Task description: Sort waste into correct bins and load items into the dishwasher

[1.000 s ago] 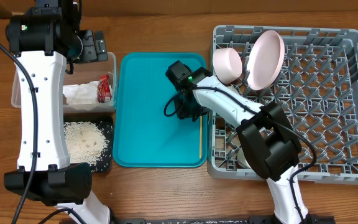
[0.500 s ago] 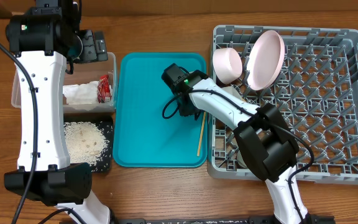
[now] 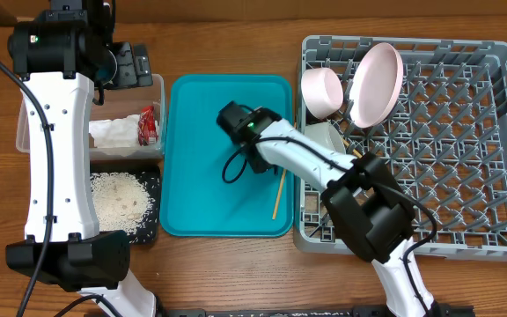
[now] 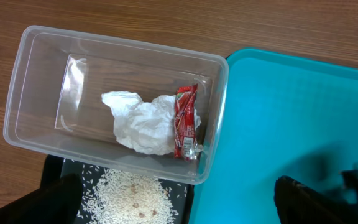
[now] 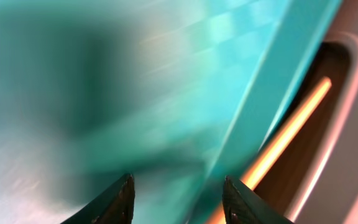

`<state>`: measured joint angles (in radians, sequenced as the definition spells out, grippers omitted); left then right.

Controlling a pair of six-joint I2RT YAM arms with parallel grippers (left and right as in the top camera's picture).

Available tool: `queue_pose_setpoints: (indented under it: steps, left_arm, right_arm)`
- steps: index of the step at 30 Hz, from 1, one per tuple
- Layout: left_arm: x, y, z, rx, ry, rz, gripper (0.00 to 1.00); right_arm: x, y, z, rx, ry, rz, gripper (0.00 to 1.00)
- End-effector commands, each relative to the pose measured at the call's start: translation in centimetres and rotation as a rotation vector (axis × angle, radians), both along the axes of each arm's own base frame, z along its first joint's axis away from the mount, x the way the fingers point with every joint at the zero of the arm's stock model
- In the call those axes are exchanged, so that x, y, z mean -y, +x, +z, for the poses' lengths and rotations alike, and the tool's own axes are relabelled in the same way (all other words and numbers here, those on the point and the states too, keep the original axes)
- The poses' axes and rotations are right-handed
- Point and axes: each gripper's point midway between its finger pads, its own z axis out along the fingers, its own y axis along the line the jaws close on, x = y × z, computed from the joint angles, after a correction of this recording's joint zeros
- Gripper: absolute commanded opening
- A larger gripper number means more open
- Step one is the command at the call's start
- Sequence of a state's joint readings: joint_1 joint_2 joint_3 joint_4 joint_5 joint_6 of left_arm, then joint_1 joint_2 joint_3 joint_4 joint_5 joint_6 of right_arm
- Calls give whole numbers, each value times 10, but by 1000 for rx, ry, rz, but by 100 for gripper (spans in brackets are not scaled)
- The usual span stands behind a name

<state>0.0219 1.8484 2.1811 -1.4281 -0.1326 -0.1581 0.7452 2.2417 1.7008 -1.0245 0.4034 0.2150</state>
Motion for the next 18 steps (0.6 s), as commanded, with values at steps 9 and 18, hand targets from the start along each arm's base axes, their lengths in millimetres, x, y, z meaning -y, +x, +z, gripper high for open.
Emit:
queue_pose_setpoints:
  steps: [9,18]
  left_arm:
    - [-4,1,-5,-12,8,16,100]
    - [-4,1,-5,-12,8,16,100]
  right_arm:
    - [-19,-30,-13,-151,120,-57,56]
    - [-46,-45,-27,-366,384,-148,41]
